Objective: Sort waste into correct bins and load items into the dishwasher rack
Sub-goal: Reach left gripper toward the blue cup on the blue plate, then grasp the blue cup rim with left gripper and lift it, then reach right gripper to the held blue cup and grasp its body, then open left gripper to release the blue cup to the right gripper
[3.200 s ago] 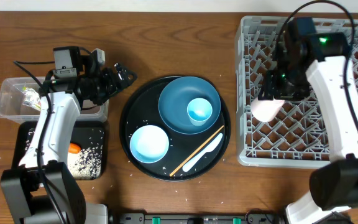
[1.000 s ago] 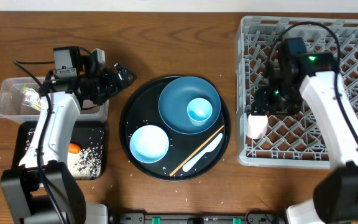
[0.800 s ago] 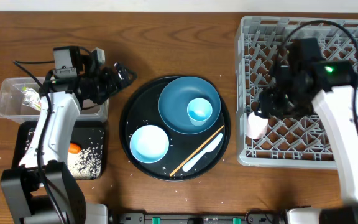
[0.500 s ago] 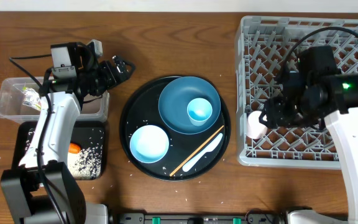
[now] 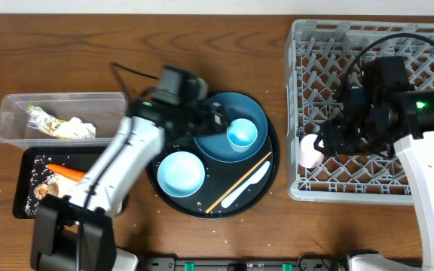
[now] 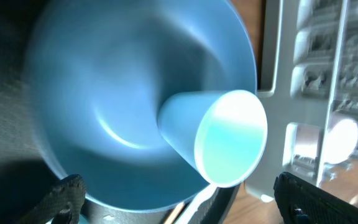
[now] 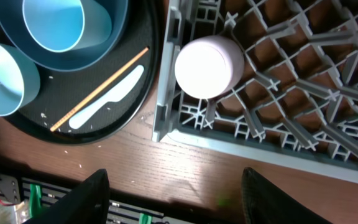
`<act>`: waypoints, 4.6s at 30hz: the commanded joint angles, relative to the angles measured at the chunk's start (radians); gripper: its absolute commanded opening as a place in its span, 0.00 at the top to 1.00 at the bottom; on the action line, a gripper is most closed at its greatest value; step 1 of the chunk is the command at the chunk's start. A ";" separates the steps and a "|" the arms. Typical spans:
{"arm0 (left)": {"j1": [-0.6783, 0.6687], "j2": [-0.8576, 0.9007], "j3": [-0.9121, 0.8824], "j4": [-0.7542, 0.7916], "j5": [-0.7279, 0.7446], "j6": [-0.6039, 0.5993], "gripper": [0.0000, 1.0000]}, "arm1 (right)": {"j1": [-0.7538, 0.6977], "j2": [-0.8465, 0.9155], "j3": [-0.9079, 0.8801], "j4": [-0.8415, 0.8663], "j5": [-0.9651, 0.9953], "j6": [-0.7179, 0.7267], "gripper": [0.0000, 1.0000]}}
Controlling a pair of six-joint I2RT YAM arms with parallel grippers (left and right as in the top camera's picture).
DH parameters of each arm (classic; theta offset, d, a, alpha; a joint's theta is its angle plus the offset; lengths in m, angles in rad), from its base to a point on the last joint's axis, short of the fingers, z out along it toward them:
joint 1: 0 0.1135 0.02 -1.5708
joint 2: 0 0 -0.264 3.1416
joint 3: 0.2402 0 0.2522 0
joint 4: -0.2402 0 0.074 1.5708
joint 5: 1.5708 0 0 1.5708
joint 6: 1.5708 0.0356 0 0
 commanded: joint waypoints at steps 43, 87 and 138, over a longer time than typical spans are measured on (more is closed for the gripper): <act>-0.146 0.032 0.001 0.137 -0.233 -0.095 0.94 | 0.003 -0.009 -0.002 0.018 -0.163 -0.148 0.40; 0.367 -0.182 0.000 0.572 1.107 -0.185 0.94 | 0.077 0.216 -0.003 0.632 -1.371 -0.640 0.26; 0.363 -0.182 0.000 0.592 1.107 -0.179 0.94 | 0.218 0.251 -0.003 1.093 -1.371 -0.272 0.51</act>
